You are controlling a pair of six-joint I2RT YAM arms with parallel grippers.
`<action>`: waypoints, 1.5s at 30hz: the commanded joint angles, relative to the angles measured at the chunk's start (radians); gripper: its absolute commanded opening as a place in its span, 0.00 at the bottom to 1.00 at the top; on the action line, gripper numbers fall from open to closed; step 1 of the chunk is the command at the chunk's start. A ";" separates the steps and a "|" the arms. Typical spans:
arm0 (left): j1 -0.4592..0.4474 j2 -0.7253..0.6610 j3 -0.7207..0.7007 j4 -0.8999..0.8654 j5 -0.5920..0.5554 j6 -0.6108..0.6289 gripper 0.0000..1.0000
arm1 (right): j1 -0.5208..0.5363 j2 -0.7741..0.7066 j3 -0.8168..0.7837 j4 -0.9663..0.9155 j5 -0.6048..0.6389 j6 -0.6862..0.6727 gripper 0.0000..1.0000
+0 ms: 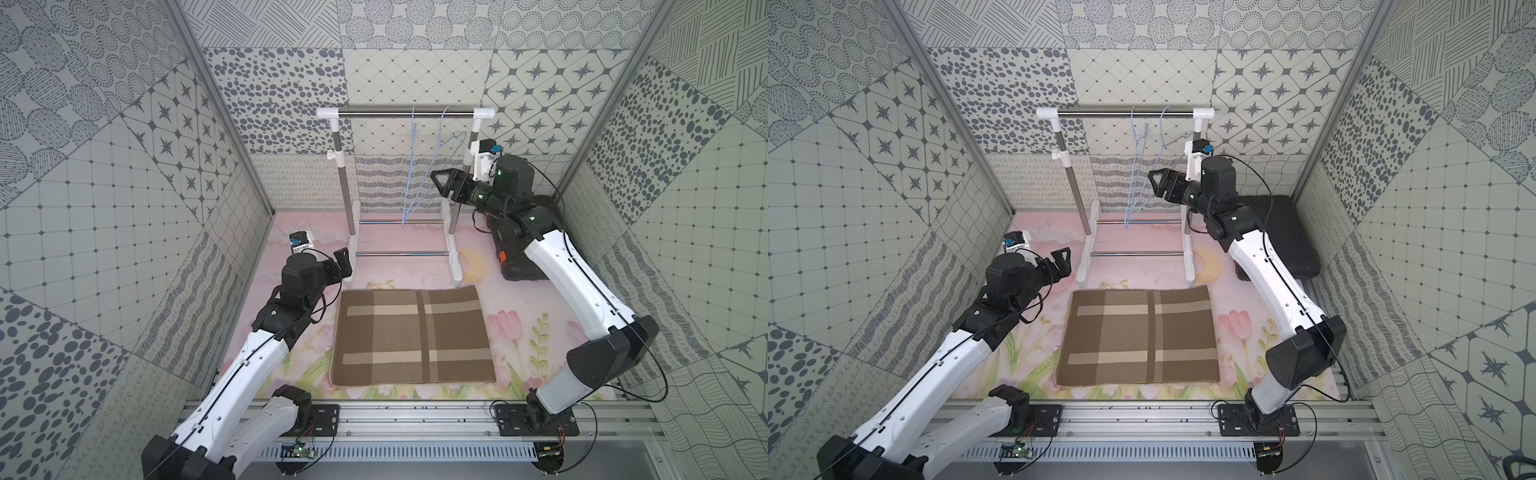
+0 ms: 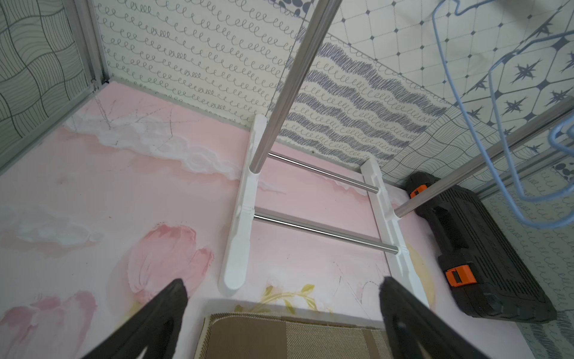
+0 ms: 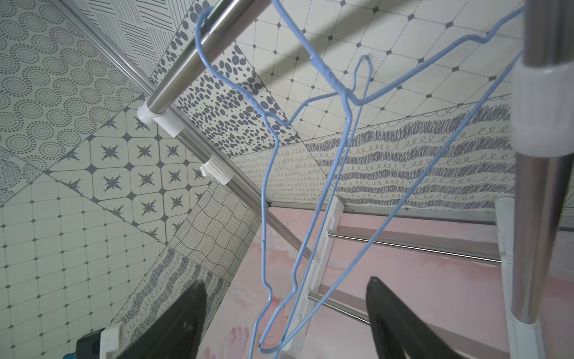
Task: Hang the scarf on the hanger
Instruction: Pick up the hanger from the clothesline.
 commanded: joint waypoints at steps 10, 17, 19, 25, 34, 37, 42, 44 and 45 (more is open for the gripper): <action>-0.007 -0.028 -0.021 -0.086 0.055 -0.068 0.99 | 0.005 0.220 0.214 0.077 0.021 0.031 0.68; -0.008 -0.027 -0.013 -0.099 0.044 -0.058 0.99 | 0.007 0.282 0.271 0.103 -0.013 0.050 0.36; -0.008 -0.025 -0.013 -0.098 0.043 -0.060 0.99 | 0.011 0.271 0.265 0.103 -0.014 0.043 0.31; -0.007 -0.012 -0.016 -0.077 0.046 -0.070 0.99 | 0.023 0.241 0.260 0.103 -0.014 0.028 0.14; -0.011 -0.015 -0.029 -0.034 0.070 -0.063 0.99 | 0.027 0.161 0.233 0.092 -0.012 0.013 0.00; -0.011 -0.016 -0.033 -0.016 0.085 -0.061 0.99 | 0.028 0.127 0.215 0.089 -0.014 0.008 0.00; -0.013 -0.005 -0.028 -0.020 0.079 -0.073 0.99 | 0.025 0.095 0.194 0.081 -0.096 0.057 0.00; -0.014 0.002 -0.022 -0.031 0.077 -0.072 0.99 | 0.025 0.073 0.162 0.076 -0.127 0.087 0.00; -0.014 0.007 -0.020 -0.037 0.077 -0.071 0.99 | 0.025 0.059 0.132 0.076 -0.142 0.102 0.00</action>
